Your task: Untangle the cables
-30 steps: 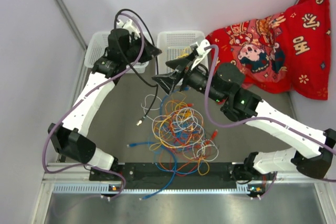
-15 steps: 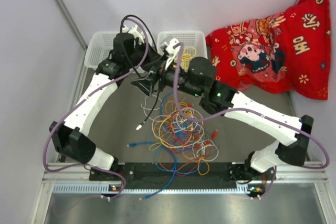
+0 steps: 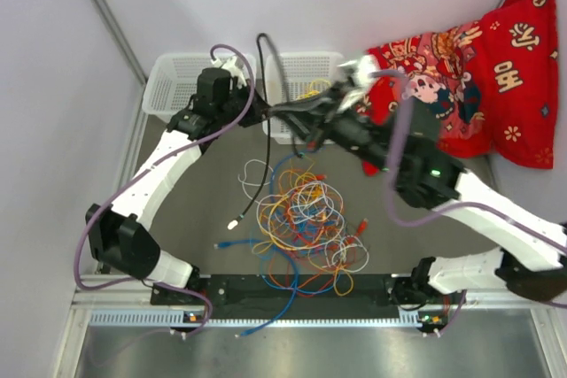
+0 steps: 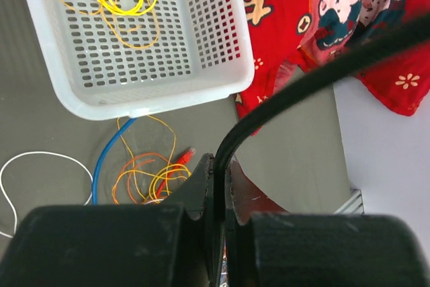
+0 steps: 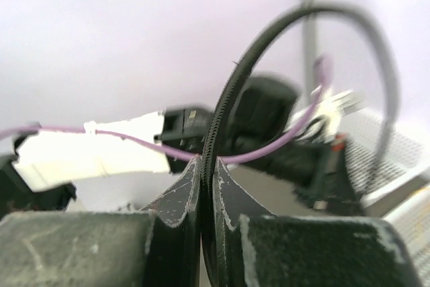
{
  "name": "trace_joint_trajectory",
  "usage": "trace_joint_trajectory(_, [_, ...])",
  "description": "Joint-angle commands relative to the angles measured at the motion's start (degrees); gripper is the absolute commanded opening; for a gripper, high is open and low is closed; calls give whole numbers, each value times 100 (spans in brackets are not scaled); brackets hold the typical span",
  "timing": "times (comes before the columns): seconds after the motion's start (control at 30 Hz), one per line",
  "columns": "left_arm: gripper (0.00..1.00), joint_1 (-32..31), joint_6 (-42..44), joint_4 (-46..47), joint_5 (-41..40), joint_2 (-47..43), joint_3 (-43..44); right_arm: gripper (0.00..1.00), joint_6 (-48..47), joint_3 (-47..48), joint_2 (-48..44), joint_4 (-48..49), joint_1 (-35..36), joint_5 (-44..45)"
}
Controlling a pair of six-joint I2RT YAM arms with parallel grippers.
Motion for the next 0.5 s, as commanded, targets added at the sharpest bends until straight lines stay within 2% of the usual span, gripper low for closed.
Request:
trace_joint_trajectory(0.0, [0, -17, -11, 760, 277, -409, -307, 0, -483, 67, -975, -306, 74, 1087])
trace_joint_trajectory(0.1, [0, -9, -160, 1226, 461, -655, -702, 0, -660, -91, -1291, -693, 74, 1729])
trace_joint_trajectory(0.27, [0, 0, -617, 2896, 1024, -1173, -1440, 0, -503, -864, -1670, -940, 4, 2301])
trace_joint_trajectory(0.43, [0, 0, -1470, 4539, 1823, -1402, -1871, 0, -55, -1427, -1872, -1142, -461, 2276])
trace_joint_trajectory(0.47, [0, -8, -1593, 5107, 2051, -1455, -1994, 0, 85, -1471, -1890, -1151, -549, 2145])
